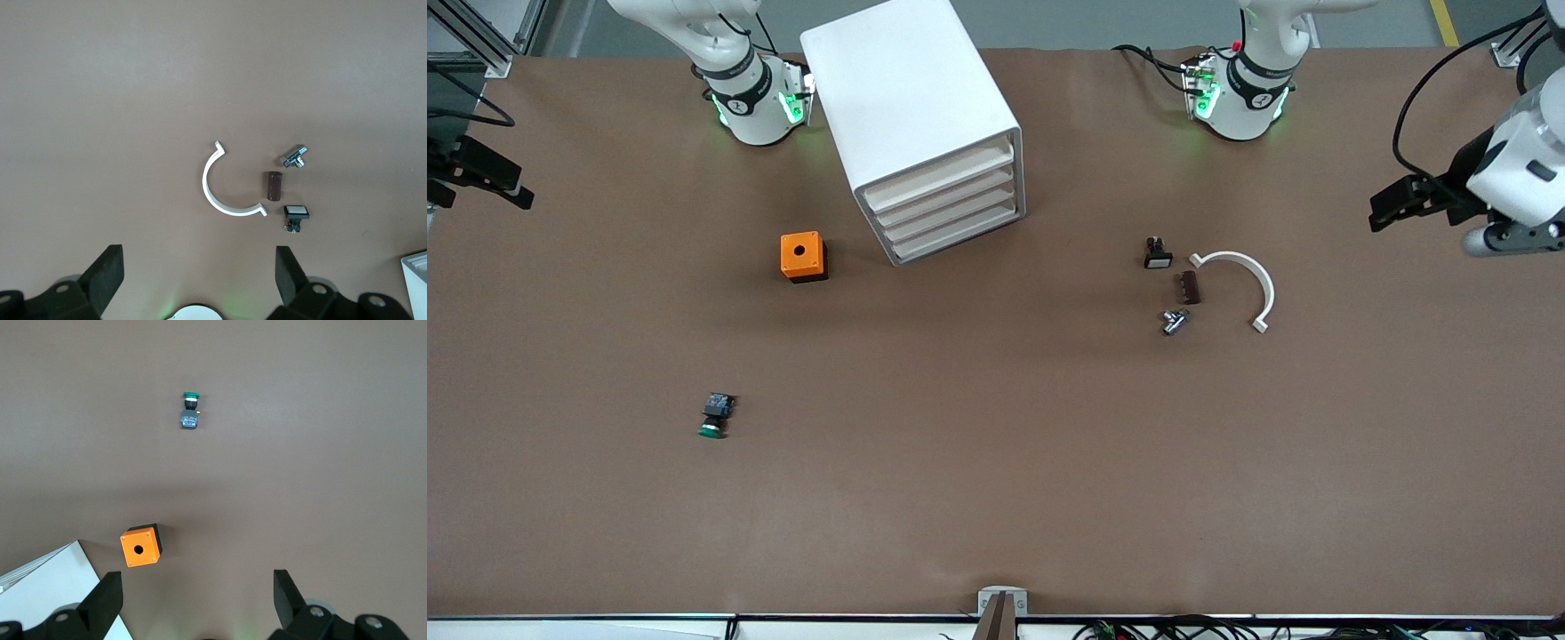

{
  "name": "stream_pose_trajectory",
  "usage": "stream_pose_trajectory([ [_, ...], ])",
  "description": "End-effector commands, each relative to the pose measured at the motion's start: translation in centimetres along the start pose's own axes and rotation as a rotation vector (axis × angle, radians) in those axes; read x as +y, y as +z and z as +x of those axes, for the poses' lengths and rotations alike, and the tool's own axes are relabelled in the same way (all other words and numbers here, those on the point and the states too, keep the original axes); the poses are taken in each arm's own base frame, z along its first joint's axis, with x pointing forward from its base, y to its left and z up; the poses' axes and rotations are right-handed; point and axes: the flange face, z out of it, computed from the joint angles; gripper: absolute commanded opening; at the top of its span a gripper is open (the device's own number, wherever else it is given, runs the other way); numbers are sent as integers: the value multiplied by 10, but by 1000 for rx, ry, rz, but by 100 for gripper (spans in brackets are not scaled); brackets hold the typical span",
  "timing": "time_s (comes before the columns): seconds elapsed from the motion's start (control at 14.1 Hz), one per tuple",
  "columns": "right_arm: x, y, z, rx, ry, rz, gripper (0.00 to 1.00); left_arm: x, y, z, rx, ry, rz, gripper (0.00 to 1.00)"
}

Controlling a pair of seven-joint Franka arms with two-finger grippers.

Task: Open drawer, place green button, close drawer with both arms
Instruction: 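Reach the right gripper toward the green button while the left gripper approaches the cabinet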

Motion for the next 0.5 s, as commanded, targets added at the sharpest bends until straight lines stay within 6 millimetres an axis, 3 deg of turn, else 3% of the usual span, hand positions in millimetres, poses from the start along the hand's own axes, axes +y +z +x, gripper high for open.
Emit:
stream_pose_trajectory([
  [0.0, 6, 7, 8, -12, 14, -13, 100, 8, 17, 24, -10, 37, -13, 100],
  [0.21, 18, 43, 36, -54, 33, 2, 100, 16, 41, 39, -34, 31, -25, 100],
  [0.28, 13, 66, 51, -76, 21, -5, 100, 24, 52, 43, -47, 40, -23, 100],
  [0.42, 14, 81, 60, -92, 21, -13, 100, 31, 77, 57, -58, 35, -29, 100],
])
